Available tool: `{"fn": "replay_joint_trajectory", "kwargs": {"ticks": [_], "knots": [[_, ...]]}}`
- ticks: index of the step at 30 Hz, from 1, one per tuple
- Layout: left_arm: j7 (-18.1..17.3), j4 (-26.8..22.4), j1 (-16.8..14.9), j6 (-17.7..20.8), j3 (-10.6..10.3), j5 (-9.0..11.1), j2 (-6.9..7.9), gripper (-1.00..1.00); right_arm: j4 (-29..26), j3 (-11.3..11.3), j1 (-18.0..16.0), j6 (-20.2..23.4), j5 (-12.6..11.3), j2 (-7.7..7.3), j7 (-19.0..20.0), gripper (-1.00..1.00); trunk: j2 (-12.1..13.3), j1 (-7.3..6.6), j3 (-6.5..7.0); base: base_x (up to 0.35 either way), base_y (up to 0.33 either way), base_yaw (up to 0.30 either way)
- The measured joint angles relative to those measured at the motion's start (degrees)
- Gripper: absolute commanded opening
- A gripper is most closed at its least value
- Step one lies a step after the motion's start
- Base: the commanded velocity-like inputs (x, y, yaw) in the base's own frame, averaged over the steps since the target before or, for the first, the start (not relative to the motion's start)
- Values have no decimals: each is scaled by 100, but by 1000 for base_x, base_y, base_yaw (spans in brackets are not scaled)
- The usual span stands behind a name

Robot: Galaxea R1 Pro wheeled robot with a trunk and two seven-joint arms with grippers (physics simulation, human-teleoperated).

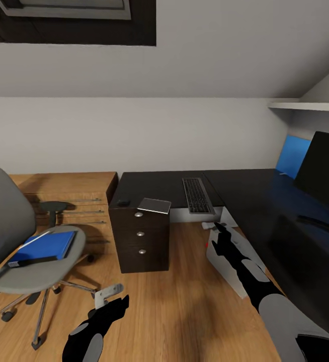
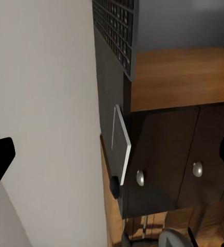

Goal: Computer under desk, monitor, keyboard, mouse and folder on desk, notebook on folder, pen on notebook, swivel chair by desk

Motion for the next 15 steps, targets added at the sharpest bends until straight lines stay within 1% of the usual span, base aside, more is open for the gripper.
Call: {"fn": "replay_joint_trajectory", "kwargs": {"ticks": [4,6,15], "knots": [[-25,46,0,-2,-51,1,11,100,5,0,0,-19,-2,7,-8,100,0,0,0,2,0,0],[-28,70,0,-3,-66,-3,14,100,9,0,0,-21,-2,8,-12,100,0,-1,0,121,0,0],[-30,95,0,-3,-81,-3,17,100,19,0,0,-31,-2,10,-23,100,0,-3,0,271,0,0]]}}
